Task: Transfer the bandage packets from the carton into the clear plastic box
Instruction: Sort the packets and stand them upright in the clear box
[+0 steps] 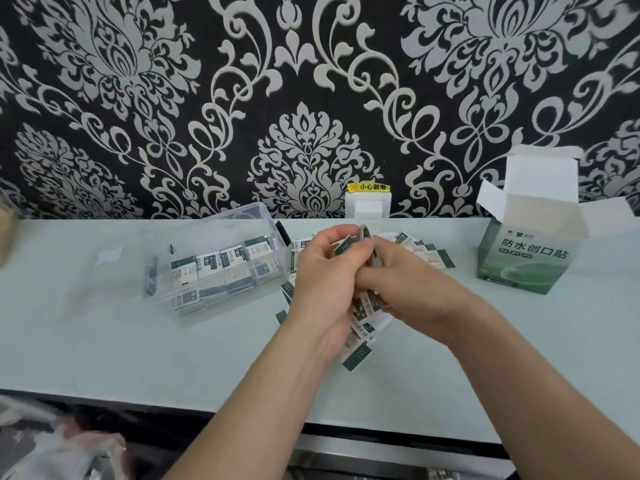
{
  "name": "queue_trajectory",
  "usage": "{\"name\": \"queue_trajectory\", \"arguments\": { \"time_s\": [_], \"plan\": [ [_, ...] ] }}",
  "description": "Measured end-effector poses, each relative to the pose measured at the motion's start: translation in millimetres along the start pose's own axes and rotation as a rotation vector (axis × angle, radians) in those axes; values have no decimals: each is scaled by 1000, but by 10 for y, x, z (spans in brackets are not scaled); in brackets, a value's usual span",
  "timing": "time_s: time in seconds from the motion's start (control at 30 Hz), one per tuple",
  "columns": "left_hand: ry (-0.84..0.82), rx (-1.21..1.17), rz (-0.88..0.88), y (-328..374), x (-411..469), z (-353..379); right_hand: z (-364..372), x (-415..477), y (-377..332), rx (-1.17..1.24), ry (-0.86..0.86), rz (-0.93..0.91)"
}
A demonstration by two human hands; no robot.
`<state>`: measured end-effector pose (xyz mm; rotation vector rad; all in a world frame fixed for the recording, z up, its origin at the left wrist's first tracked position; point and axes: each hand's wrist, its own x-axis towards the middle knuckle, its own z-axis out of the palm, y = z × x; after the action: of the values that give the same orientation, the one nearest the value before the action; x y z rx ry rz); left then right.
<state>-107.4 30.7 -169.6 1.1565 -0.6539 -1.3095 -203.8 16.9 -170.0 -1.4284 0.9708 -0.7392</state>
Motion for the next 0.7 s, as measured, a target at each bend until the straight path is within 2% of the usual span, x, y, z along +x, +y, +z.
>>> {"name": "queue_trajectory", "arguments": {
  "time_s": [0.07, 0.13, 0.17, 0.27, 0.33, 0.4, 0.5, 0.7],
  "plan": [
    [-16, -36, 9, -26, 2, 54, 56, 64, 49, -77, 140, 3],
    [-30, 9, 63, -9, 37, 59, 17, 120, 77, -69, 206, 11],
    [-20, 148, 139, 0, 76, 41, -42, 141, 85, -14, 241, 33],
    [41, 903, 394, 21, 187, -78, -253, 143, 61, 198, 402, 136],
    [-27, 1293, 419, -21, 257, -124, -363, 99, 45, 358, 443, 182],
    [-116, 1507, 379, -81, 312, -140, -400, 63, 38, 531, 421, 222],
    [-151, 1607, 367, -125, 333, -138, -411, 50, 66, 626, 389, 260],
    [-94, 1624, 494, -139, 334, -184, -442, 56, 83, 589, 387, 298]
  ]
}}
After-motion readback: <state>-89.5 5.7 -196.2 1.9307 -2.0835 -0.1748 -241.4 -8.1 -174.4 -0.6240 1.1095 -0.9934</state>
